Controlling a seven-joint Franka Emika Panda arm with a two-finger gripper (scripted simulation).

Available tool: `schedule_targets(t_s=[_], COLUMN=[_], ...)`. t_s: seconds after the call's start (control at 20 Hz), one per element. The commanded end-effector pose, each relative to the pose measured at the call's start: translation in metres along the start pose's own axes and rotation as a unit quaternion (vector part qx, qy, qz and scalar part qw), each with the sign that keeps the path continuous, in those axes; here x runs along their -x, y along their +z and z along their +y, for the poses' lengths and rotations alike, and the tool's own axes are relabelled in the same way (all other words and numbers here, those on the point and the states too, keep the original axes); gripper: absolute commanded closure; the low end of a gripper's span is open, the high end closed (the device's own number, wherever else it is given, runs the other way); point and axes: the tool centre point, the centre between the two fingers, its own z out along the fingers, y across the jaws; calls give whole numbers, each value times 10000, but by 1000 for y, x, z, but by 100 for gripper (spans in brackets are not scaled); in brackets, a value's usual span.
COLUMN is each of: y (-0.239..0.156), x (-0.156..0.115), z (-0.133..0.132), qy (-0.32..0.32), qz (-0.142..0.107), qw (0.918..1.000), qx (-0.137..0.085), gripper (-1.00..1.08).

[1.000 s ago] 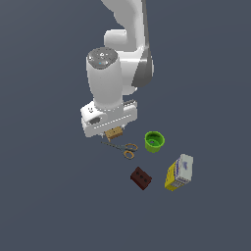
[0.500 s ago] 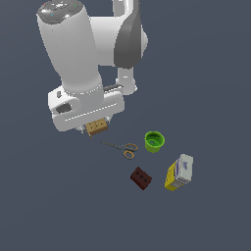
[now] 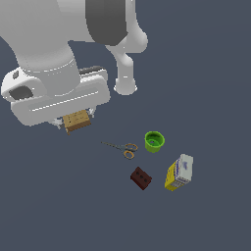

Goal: Pick up a designated object from a clutter of objects.

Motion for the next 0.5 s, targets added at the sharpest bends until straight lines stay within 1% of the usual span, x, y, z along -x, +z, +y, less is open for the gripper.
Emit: schedule_targets(t_s=[0.0,0.45], y=[-14,-49], x=[-3,-11], z=[10,36], qy=[-2,-1], qz=[0,-1], qw=[10000,10000], qx=[1,3], gripper=[108,108])
